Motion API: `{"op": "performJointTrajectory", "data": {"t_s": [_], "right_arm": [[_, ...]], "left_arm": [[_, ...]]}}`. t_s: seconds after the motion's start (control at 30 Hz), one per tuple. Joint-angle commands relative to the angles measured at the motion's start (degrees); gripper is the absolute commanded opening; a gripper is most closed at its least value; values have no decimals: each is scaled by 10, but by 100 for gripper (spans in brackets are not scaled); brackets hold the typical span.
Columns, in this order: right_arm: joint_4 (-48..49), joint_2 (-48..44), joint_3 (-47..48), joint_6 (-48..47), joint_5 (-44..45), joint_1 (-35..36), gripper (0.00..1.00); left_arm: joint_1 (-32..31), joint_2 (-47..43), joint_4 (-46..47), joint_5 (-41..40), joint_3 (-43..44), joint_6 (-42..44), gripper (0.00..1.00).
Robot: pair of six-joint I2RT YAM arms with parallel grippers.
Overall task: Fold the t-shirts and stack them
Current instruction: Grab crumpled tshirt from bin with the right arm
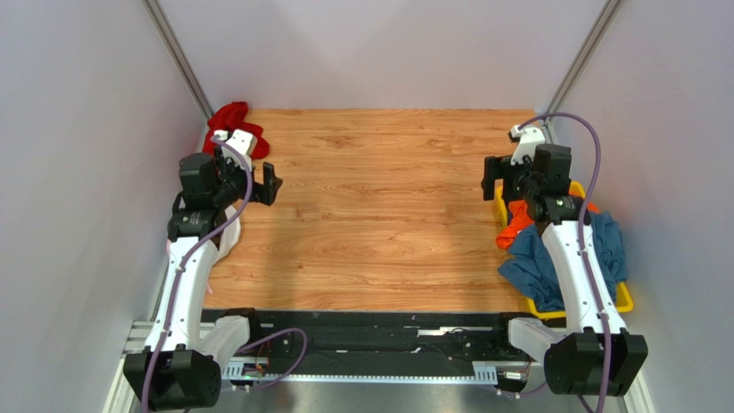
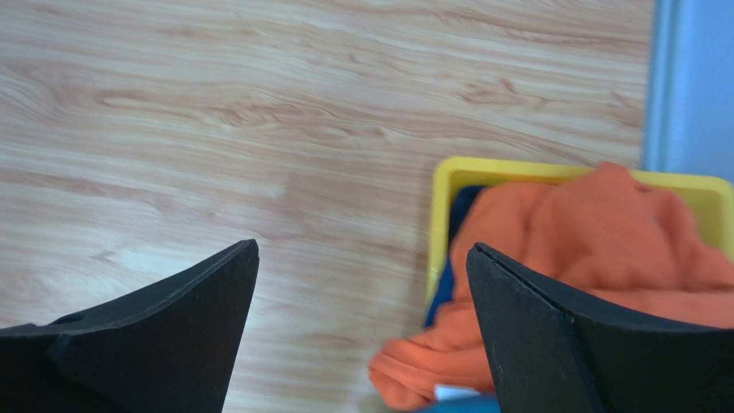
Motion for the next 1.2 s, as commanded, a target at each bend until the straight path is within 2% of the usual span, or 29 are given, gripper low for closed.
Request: {"op": "performJointTrajectory", "data": {"t_s": [0.0, 0.17, 0.27, 0.33, 0.4, 0.53, 0.63, 0.83, 0.9, 1.17], "right_arm": [[-130, 15, 128, -82, 102, 2, 95], [-246, 11, 201, -134, 269, 2, 90], [-328, 14, 229, -147, 312, 1, 85], [-358, 2, 227, -149, 293, -21, 83], [-377, -16, 209, -159, 287, -30, 80], [-366, -49, 108, -195, 325, -32, 79], [-359, -66, 81, -195, 343, -39, 75], [-354, -76, 49, -210, 338, -88, 68], [-340, -73, 38, -229, 312, -127, 64], [-312, -44, 20, -298, 174, -271, 57]], "left_arm": [[-1, 11, -44, 14, 39, 26, 99], [-2, 17, -59, 15, 33, 49, 98], [-1, 25, -59, 15, 30, 64, 98], [-1, 31, -58, 17, 28, 78, 98], [-2, 46, -56, 21, 27, 90, 98], [-1, 79, -54, 33, 29, 104, 96], [-1, 106, -56, 38, 37, 104, 96], [-1, 137, -51, 47, 50, 102, 96], [-1, 143, -52, 48, 54, 97, 96], [-1, 156, -72, 36, 72, 101, 96]]}}
